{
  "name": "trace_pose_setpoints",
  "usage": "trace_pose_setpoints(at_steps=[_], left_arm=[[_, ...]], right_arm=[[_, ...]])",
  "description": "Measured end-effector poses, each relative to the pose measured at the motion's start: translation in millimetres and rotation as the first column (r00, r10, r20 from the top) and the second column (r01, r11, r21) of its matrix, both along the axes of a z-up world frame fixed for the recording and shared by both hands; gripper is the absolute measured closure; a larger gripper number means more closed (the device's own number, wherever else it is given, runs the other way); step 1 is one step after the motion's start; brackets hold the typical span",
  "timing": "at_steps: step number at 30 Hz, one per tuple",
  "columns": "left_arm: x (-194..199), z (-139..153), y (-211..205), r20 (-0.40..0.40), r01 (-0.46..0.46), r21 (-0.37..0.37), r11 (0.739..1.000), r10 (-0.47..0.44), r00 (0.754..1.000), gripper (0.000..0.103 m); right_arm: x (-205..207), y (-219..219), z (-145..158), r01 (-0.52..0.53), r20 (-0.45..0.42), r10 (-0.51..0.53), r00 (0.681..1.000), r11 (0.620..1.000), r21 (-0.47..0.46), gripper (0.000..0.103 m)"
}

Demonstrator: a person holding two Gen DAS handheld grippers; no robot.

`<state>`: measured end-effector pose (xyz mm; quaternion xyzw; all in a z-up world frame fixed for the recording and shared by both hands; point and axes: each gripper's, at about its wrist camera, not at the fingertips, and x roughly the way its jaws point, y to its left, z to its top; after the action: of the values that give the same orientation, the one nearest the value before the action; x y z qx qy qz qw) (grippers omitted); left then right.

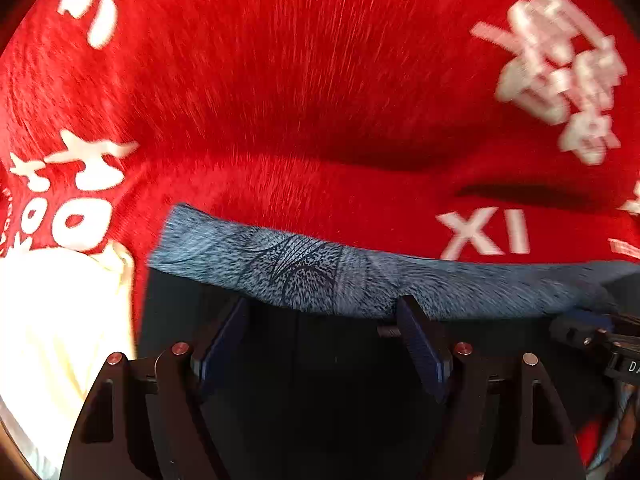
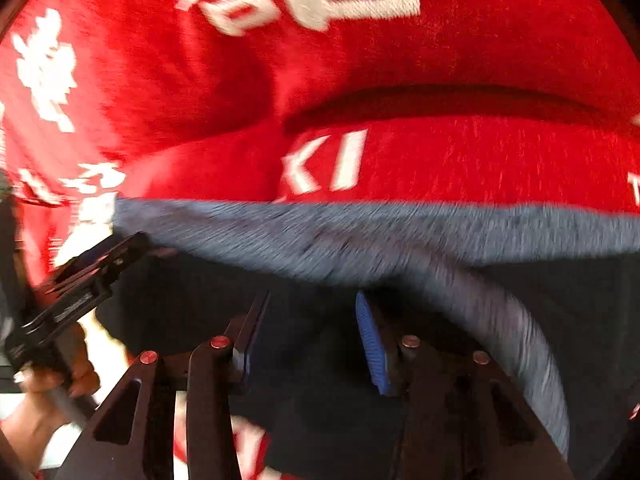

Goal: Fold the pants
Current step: 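Lift the cuffs with both grippers and fold them over toward the waistband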

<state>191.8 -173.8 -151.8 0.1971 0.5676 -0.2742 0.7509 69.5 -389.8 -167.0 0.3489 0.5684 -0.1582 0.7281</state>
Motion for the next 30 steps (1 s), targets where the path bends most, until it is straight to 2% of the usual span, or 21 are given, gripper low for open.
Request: trace_pose_setpoints(at_steps=[3,5,7,10,15,19,22,25,27,30], left_arm=[[3,-8,-10,0.028,-0.01,0.012,1.0,0.01,1.0,0.023],[0,-7,-16,0.04,0.0,0.044,0.999,-0.001,0.999,0.023],[-6,-1,-20,0.015,0.016,0.048,0.999,-0.017,1.0,0.023],[-28,8,-26,-0.027,0.064,0.041,0.997,-0.063,0.998,0.023],[-110,20,-54,-0.087,0.204,0.04,0.978,-0.2,0.976,0.023],[-194,31,-79,-0.195,0.287,-0.022,0.958,-0.285,0.938,0.023],[-252,31,-96,-0.281,0.31,-0.062,0.949,-0.315,0.907,0.023],[-302,23,-112,-0.331,0.318,-0.069,0.946,-0.322,0.887,0.023],[-335,22,-124,-0.348,0.326,-0.07,0.943,-0.329,0.878,0.023],[-363,14,-138,-0.356,0.338,-0.051,0.94,-0.333,0.873,0.023]], right_arm=[[-7,-13,6,0.071,0.048,-0.075,0.996,0.995,0.067,0.057],[-19,-15,15,0.084,0.065,-0.089,0.994,0.994,0.07,0.055],[-42,-14,28,0.092,0.088,-0.097,0.991,0.994,0.064,0.044],[-84,-13,46,0.13,0.113,-0.137,0.984,0.989,0.068,0.038],[-182,-16,65,0.205,0.117,-0.218,0.969,0.972,0.117,0.038],[-251,-10,75,0.213,0.091,-0.222,0.971,0.972,0.094,0.037],[-302,-5,73,0.221,0.081,-0.232,0.969,0.968,0.121,0.037],[-356,-5,61,0.249,0.04,-0.258,0.965,0.955,0.16,0.037],[-390,-3,53,0.264,0.02,-0.272,0.962,0.948,0.177,0.037],[-437,0,45,0.284,0.007,-0.291,0.957,0.936,0.207,0.037]])
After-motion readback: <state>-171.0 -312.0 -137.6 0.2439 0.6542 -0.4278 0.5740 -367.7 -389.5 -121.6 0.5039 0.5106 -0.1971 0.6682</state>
